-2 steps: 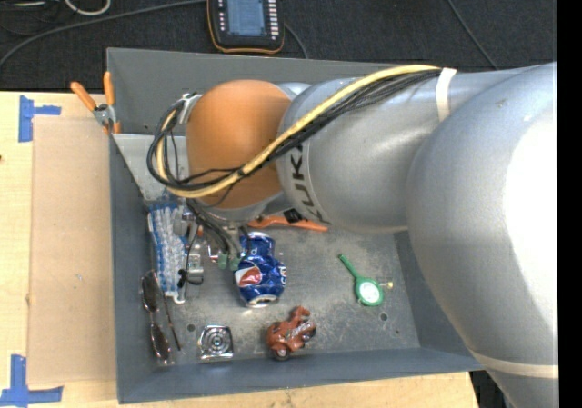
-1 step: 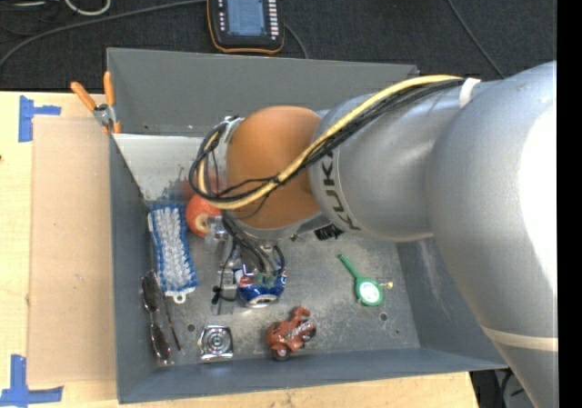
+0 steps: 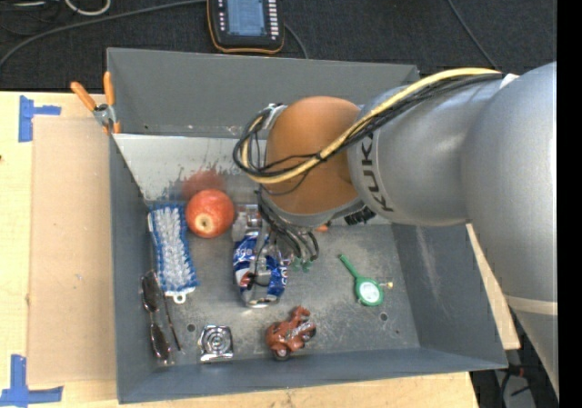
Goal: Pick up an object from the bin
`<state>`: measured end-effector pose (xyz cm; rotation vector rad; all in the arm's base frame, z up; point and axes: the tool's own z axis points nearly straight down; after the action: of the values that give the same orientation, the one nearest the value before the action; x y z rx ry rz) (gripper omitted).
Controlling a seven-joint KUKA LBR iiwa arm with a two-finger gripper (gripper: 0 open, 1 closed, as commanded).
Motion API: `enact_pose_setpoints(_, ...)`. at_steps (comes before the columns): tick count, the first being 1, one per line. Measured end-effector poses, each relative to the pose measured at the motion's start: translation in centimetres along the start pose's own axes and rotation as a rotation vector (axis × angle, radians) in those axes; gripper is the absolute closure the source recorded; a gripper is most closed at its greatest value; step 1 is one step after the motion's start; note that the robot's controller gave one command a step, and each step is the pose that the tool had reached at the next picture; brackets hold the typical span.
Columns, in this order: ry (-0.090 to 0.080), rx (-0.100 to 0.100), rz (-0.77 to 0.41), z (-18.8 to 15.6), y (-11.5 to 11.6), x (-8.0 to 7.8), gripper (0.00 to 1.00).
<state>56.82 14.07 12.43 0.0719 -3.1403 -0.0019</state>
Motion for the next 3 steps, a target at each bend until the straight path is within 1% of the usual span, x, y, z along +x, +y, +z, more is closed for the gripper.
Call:
enact_pose_setpoints(1, 0.011, 0.001, 0.132, 2.9, 1.2, 6.3, 1.00)
enact_pose_setpoints(2, 0.011, 0.001, 0.132, 2.9, 1.1, 6.3, 1.00)
enact_pose_setpoints(3, 0.016, 0.001, 0.172, 5.5, -1.5, 7.7, 1.00)
